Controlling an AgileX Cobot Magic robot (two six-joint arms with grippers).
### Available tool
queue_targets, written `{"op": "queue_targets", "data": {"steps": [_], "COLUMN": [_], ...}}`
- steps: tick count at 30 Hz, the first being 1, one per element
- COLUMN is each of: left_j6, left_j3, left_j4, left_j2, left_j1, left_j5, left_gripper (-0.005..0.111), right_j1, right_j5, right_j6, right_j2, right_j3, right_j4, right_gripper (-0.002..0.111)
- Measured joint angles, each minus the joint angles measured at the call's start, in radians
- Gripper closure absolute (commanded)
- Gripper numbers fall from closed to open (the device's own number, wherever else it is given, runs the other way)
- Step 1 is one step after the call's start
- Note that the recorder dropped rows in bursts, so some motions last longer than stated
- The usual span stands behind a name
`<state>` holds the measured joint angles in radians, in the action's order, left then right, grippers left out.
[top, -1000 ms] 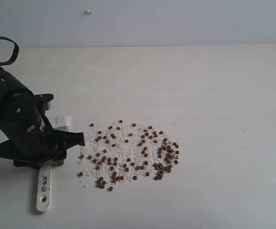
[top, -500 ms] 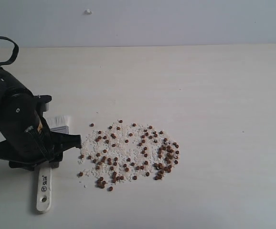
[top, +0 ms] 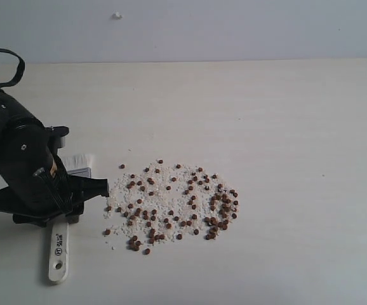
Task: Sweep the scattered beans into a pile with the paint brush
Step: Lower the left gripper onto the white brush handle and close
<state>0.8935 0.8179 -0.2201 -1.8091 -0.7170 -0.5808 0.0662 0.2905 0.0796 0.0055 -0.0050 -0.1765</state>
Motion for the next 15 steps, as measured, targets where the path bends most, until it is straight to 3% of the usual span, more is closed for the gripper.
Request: {"op": "queue_targets", "data": {"steps": [6,15], "left_j6": [0.0,0.0], "left_j3": [0.013,0.025], "left_j4": [0.0,0.0], "left_j2": [-0.023,-0.04], "left_j1": [0.0,0.0], "left_j5": [0.013,0.034], "left_gripper": [0.058,0.107], "right_j1": [0.0,0.0], "right_j5": [0.0,0.0], "right_j6": [0.0,0.0], "right_j2": [0.0,0.0], "right_j3": [0.0,0.0], "right_j4": [0.0,0.0], "right_gripper": [0.108,0.108]}}
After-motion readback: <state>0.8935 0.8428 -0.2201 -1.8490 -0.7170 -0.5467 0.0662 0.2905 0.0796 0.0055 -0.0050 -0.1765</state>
